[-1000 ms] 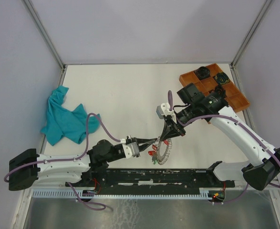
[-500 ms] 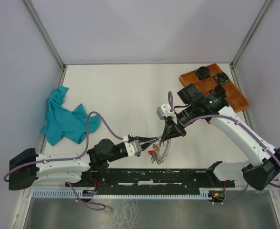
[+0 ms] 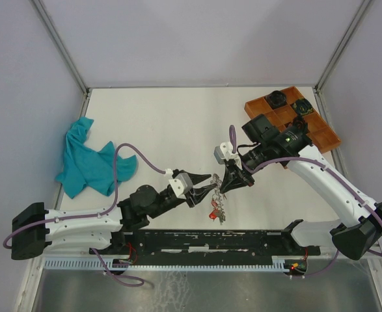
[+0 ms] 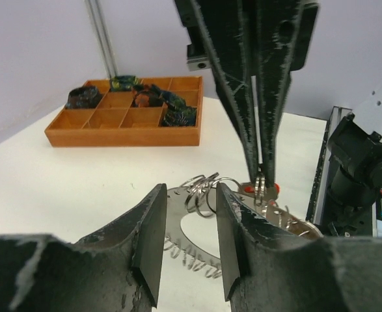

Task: Remove the keys from the keyring
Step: Remove the key from the keyring.

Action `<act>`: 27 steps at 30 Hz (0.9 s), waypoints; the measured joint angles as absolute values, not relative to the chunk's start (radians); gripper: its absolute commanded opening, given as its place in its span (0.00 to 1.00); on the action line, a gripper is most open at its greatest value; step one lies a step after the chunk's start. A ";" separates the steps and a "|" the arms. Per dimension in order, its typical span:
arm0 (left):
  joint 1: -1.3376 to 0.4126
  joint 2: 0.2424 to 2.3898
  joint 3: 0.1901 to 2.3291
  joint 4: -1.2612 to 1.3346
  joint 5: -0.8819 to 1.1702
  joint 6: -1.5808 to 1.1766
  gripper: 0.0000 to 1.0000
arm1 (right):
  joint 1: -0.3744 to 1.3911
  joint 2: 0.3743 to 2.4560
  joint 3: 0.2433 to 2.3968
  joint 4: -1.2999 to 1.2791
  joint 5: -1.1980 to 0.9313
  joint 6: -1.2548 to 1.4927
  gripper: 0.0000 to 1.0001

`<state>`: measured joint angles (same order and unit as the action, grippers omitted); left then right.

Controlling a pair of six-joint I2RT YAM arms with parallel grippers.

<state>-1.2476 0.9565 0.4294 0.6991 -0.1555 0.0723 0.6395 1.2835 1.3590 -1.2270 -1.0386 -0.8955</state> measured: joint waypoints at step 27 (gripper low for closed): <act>-1.248 0.848 0.322 0.640 -0.080 -0.046 0.28 | 0.640 1.283 1.359 -1.227 -1.039 -0.895 0.01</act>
